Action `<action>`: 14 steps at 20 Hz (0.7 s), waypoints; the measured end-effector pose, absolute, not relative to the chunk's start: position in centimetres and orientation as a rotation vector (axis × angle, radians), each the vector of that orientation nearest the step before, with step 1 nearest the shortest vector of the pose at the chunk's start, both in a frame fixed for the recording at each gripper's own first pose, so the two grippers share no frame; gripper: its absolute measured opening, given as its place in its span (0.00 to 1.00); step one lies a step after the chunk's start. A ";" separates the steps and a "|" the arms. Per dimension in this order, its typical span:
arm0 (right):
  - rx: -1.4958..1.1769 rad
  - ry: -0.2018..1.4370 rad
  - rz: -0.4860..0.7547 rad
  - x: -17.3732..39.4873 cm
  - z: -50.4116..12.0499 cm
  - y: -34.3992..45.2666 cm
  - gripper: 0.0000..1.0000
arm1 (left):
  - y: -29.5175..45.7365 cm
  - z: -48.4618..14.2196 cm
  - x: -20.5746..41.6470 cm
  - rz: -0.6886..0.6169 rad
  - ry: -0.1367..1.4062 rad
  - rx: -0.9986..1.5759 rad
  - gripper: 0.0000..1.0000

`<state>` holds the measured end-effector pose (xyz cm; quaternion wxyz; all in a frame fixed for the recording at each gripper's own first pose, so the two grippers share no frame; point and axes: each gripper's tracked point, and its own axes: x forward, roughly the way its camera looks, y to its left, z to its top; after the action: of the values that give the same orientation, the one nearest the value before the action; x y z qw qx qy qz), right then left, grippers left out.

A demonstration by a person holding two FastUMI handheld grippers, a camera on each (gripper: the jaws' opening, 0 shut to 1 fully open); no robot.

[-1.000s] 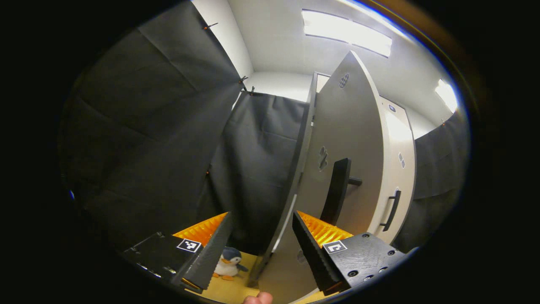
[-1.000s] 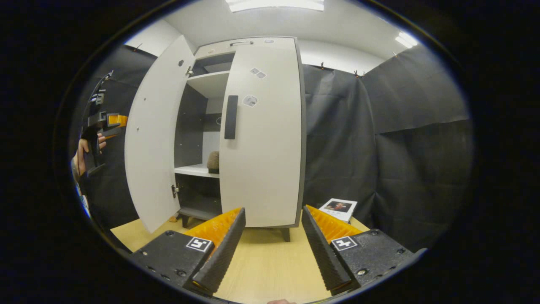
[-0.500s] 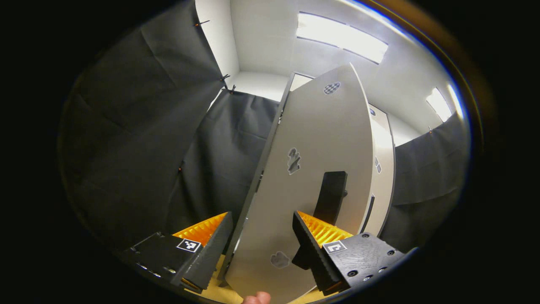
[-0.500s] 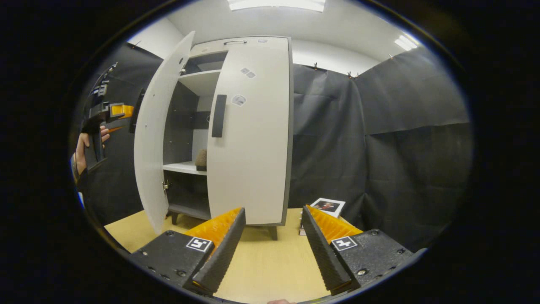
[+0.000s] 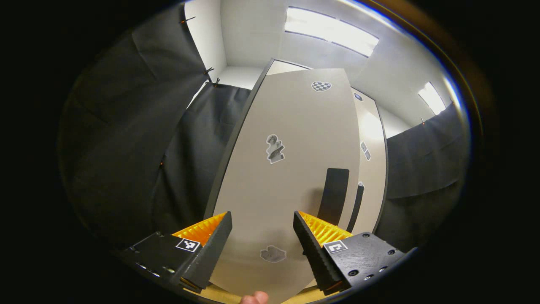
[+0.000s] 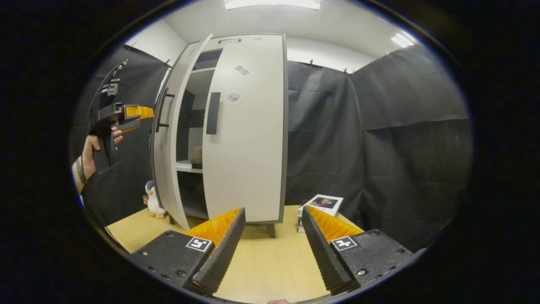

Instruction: Grab one shoe with the right hand and put it into the shoe cabinet, grab the other shoe with the left hand and put it into the shoe cabinet; then close the right door with the right hand and the left door with the left hand.

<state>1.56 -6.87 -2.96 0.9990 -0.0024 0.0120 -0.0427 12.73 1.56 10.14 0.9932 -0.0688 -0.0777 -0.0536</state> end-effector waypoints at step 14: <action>0.062 0.045 -0.015 2.0 -5.0 -4.1 0.88 | -2.7 3.4 0.8 -0.047 -0.080 0.033 0.90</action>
<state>2.03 -4.08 -4.99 0.9992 0.0312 0.0224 -0.0077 0.76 -2.68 3.44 0.9988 0.0167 -0.0398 -0.0236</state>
